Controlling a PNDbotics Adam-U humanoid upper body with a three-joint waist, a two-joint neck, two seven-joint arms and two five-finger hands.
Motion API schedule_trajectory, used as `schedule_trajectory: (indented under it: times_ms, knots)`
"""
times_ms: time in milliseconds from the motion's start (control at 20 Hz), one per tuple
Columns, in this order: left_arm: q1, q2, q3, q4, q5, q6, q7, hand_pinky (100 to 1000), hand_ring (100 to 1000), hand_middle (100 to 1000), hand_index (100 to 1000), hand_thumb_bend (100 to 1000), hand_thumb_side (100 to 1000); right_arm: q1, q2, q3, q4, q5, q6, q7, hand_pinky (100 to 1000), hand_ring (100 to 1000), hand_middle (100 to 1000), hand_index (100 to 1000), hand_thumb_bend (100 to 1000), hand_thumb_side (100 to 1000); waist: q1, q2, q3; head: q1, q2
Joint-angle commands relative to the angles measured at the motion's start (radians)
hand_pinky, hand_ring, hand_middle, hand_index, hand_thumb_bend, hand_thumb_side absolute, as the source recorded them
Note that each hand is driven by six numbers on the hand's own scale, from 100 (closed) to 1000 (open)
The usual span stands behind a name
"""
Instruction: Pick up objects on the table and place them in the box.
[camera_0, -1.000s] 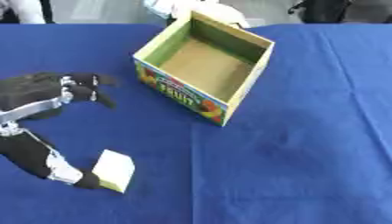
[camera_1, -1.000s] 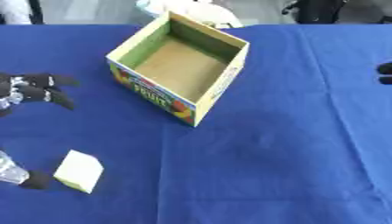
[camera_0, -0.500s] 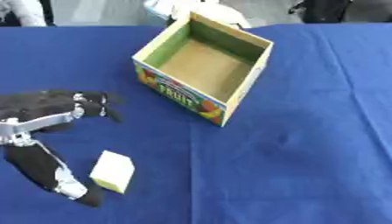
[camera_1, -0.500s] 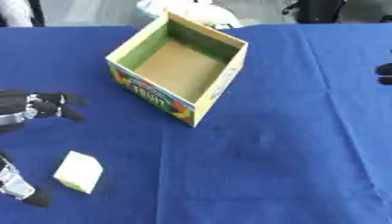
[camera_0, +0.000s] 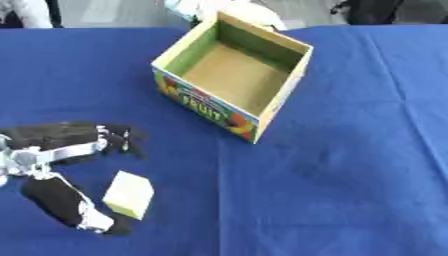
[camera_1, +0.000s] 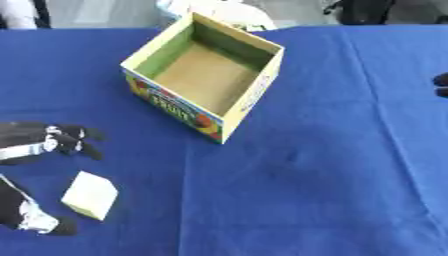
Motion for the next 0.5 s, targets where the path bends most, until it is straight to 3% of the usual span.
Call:
schedule_trajectory:
  times_ms: [50, 500]
  knots:
    - [-0.002, 0.008, 0.009, -0.012, -0.006, 0.019, 0.006, 790, 866, 979, 876, 619, 492, -0.004, -0.016, -0.003, -0.021, 0.005, -0.001, 0.002, 685, 697, 586, 823, 100, 1000, -0.001, -0.013, -0.002, 0.005, 0.001]
    - [0.008, -0.022, -0.006, 0.066, -0.071, -0.004, 0.012, 788, 873, 970, 876, 534, 425, -0.003, -0.010, -0.003, -0.021, 0.004, -0.001, 0.004, 684, 693, 582, 822, 100, 1000, -0.005, -0.007, -0.007, 0.012, 0.000]
